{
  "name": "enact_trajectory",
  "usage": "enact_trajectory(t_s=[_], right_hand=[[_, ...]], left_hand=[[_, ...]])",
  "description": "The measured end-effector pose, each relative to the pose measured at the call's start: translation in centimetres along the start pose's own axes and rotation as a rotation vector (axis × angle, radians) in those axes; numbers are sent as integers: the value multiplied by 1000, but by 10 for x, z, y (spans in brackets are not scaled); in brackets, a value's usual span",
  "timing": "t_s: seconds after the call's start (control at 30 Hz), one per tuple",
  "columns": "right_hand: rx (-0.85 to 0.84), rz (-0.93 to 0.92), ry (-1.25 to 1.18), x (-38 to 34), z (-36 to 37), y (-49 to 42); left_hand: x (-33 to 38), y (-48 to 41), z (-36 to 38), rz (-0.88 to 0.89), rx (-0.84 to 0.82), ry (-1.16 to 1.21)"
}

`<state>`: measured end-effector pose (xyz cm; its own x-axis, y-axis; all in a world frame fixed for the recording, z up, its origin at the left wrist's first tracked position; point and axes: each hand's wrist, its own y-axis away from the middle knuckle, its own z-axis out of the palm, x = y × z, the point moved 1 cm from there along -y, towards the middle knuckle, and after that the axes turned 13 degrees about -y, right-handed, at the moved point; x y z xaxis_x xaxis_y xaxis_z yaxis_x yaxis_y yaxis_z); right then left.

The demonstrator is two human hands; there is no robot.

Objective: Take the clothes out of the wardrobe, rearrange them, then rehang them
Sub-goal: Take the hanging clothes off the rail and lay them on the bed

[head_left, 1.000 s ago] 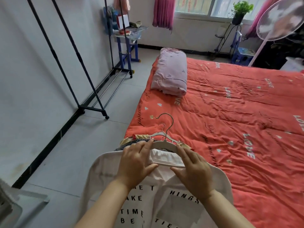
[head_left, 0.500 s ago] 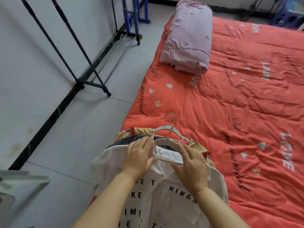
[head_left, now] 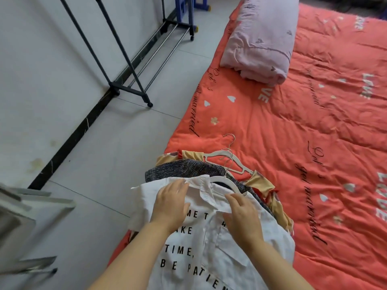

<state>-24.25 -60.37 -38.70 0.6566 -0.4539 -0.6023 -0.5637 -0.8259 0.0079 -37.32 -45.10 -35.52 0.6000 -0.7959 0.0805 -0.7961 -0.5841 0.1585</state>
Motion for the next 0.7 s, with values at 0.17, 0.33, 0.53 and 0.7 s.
enact_trajectory(t_s=[0.17,0.33,0.53,0.7], right_hand=[[-51,-97,1,-62,-12,-3],[-140,-275,46,-157,-19,4],[-252,-496,52,-299,2,55],[-450,-705,46,-427,39,151]], left_hand=[[-32,43,-44,-71,16,-1],[-80,116,-96,-187,156,35],[-146,265,-142,-484,245,-65],[-198,445,-164,-764,333,-78]])
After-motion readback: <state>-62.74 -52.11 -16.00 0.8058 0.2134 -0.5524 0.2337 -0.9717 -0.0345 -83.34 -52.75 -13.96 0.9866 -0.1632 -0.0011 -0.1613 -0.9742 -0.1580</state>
